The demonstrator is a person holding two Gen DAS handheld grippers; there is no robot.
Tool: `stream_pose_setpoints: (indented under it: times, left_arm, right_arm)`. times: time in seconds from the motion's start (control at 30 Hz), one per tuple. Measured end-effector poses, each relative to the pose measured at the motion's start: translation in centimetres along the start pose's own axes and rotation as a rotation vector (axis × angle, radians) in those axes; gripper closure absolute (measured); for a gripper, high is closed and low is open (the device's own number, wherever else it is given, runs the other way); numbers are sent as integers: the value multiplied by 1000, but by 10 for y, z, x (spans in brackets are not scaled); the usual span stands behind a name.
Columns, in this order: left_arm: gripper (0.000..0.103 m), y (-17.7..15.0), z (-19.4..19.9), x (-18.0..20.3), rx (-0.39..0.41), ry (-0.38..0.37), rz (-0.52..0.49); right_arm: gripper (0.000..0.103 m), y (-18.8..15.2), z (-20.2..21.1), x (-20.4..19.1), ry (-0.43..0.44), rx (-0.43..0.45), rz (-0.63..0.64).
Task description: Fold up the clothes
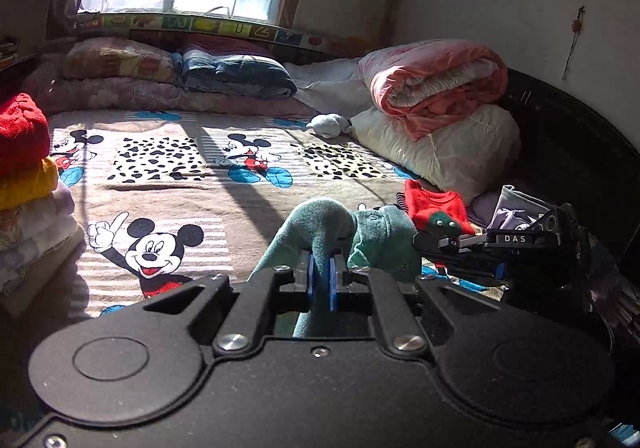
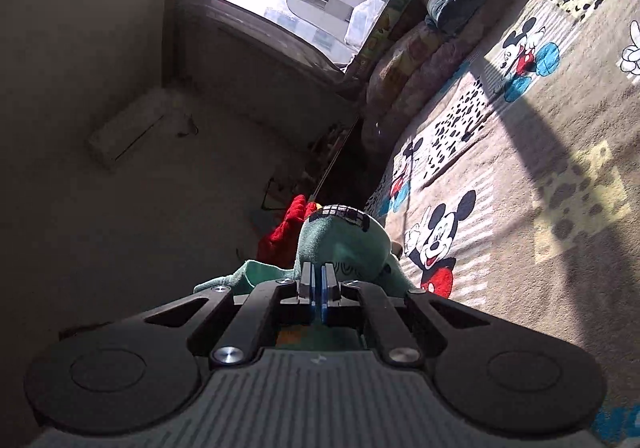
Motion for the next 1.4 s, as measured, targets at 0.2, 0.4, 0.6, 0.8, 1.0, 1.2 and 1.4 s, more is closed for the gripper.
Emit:
stream_pose_setpoints:
  times: [0.2, 0.4, 0.6, 0.8, 1.0, 1.2, 1.4]
  left_arm:
    - [98, 43, -26, 16, 49, -20, -4]
    - [98, 93, -79, 7, 69, 2, 27]
    - [98, 135, -152, -12, 59, 55, 72]
    - [98, 170, -204, -19, 81, 75, 100]
    - [98, 193, -228, -22, 140, 58, 123]
    - [99, 142, -216, -32, 105, 36, 121]
    - [99, 52, -181, -38, 34, 50, 114]
  right_arm:
    - [98, 48, -3, -3, -34, 25, 50]
    - [98, 101, -18, 16, -122, 35, 102]
    - [98, 151, -41, 43, -205, 45, 153]
    - [98, 203, -66, 64, -289, 72, 222]
    - [98, 241, -86, 71, -338, 119, 294]
    - [98, 194, -70, 83, -335, 123, 281]
    - [98, 95, -31, 87, -338, 82, 229]
Point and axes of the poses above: each gripper's, at about its wrist camera, not at the fingertips, and z roughly against the way its jaws point, x to its right, y to its top, the point moved 3 cm from there along -z, roughly the way its jaws point, and after that the axes turned 12 degrees about z, right-handed, at the moved point
